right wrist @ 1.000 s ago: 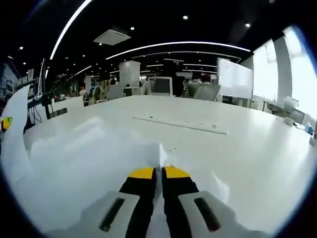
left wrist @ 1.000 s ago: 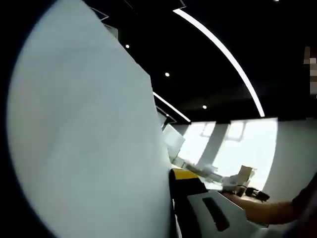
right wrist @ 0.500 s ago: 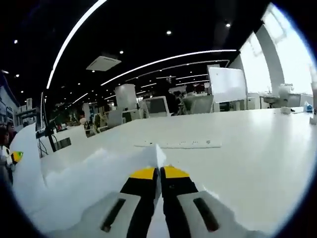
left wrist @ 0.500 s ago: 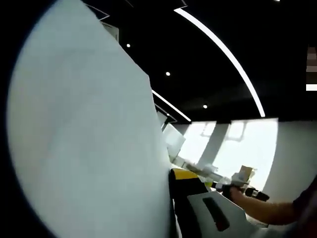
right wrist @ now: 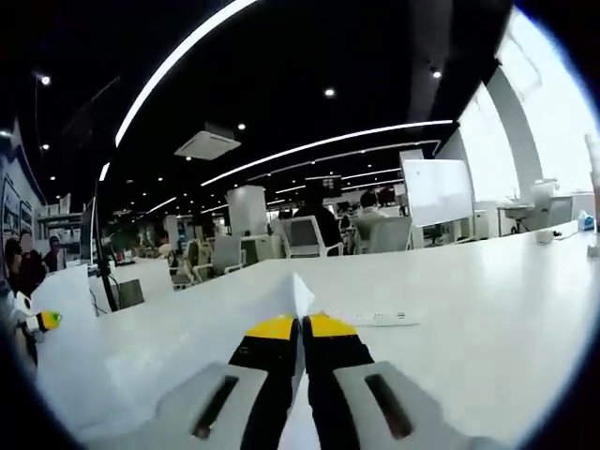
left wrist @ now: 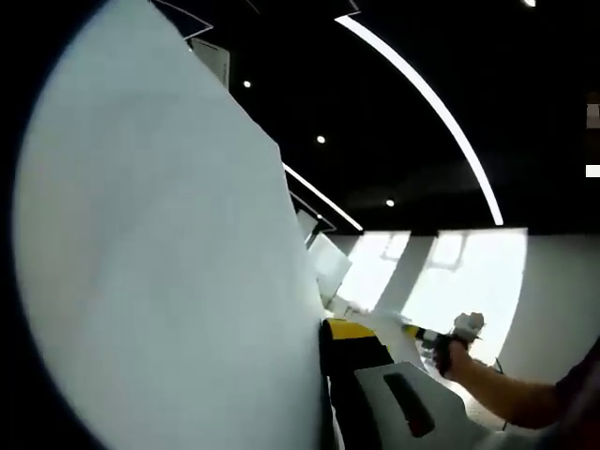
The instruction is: Organize the stack of printing papers by aligning and flattening the scattered papers on the table
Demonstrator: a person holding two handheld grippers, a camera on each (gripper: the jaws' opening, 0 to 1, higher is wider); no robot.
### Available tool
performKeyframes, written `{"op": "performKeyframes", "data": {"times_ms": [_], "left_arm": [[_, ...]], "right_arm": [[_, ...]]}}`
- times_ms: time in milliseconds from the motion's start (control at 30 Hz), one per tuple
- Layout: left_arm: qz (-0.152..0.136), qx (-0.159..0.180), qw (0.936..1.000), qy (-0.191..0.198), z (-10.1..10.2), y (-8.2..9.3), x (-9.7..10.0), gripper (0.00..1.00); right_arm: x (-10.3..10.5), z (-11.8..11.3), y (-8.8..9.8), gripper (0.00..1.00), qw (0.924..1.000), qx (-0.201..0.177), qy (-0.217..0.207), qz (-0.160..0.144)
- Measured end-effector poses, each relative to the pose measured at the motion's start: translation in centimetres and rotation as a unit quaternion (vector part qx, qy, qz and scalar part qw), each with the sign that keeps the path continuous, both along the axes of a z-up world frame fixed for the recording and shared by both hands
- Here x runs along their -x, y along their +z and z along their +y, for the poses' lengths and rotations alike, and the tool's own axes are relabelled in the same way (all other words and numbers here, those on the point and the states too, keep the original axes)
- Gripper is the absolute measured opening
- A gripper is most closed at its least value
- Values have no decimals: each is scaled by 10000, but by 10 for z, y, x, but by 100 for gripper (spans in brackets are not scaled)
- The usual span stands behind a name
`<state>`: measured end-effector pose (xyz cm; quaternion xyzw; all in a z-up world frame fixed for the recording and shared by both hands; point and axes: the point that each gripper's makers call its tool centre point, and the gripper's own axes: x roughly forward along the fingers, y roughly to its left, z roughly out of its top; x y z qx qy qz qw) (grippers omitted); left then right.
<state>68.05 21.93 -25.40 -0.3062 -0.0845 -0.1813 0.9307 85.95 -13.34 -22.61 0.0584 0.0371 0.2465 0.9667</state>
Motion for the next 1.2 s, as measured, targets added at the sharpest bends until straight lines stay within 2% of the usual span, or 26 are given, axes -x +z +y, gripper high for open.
{"op": "performKeyframes", "data": {"times_ms": [300, 500, 600, 767, 1200], "left_arm": [[13, -24, 10000, 6, -1, -1, -1, 6], [10, -37, 10000, 21, -1, -1, -1, 6], [17, -60, 10000, 11, -2, -1, -1, 6], [53, -126, 9999, -27, -5, -3, -1, 6], [108, -210, 9997, -32, -9, -4, -1, 6]], "right_arm": [[2, 3, 5, 0, 10000, -57, 38, -3], [4, 0, 23, 0, 9997, -154, 85, -160], [6, 1, 32, 0, 9994, -21, 33, -330], [9, -2, 45, 0, 9990, -54, 57, -443], [22, 0, 69, 0, 9977, -199, 208, -606]]}}
